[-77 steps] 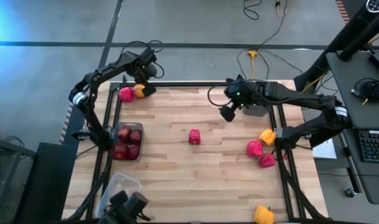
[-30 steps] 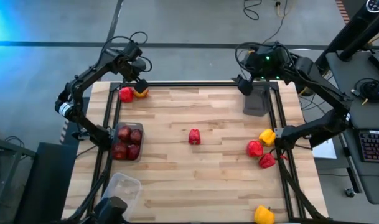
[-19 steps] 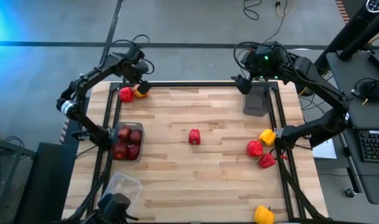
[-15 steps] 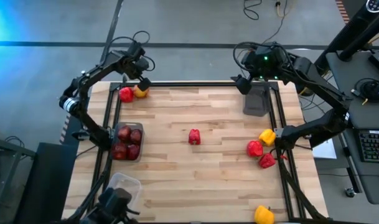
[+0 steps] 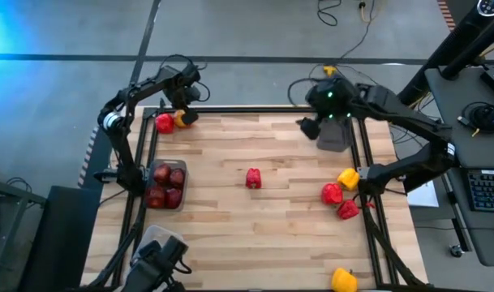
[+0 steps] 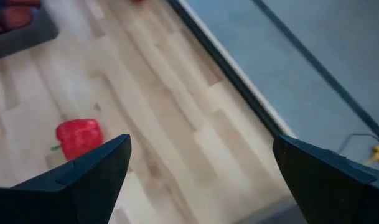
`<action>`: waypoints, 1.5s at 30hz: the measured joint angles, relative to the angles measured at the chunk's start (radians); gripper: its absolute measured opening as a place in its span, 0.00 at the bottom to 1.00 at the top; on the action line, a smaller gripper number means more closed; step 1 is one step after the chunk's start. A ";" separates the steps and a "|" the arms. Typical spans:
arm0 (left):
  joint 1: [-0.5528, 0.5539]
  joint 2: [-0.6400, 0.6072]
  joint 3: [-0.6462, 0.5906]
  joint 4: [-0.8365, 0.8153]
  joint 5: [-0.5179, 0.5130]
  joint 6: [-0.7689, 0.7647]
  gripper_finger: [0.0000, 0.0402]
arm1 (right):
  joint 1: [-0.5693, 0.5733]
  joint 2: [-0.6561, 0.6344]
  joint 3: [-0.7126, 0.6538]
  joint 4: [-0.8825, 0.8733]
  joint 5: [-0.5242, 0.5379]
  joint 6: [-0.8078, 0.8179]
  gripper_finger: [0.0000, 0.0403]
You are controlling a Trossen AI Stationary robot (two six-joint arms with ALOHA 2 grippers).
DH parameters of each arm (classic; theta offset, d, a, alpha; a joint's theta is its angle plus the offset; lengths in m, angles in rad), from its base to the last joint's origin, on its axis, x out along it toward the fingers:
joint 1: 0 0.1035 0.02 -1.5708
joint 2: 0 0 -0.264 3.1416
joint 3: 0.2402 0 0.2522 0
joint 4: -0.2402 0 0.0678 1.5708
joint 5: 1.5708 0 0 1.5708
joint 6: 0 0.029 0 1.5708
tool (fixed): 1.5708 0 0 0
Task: Sort produce into baskets
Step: Put the red apple into the left black transparent bin
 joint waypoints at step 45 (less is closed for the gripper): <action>-0.623 -0.678 -0.252 -0.451 0.132 -0.732 0.77 | 0.144 0.021 -0.196 0.307 -0.112 0.101 0.95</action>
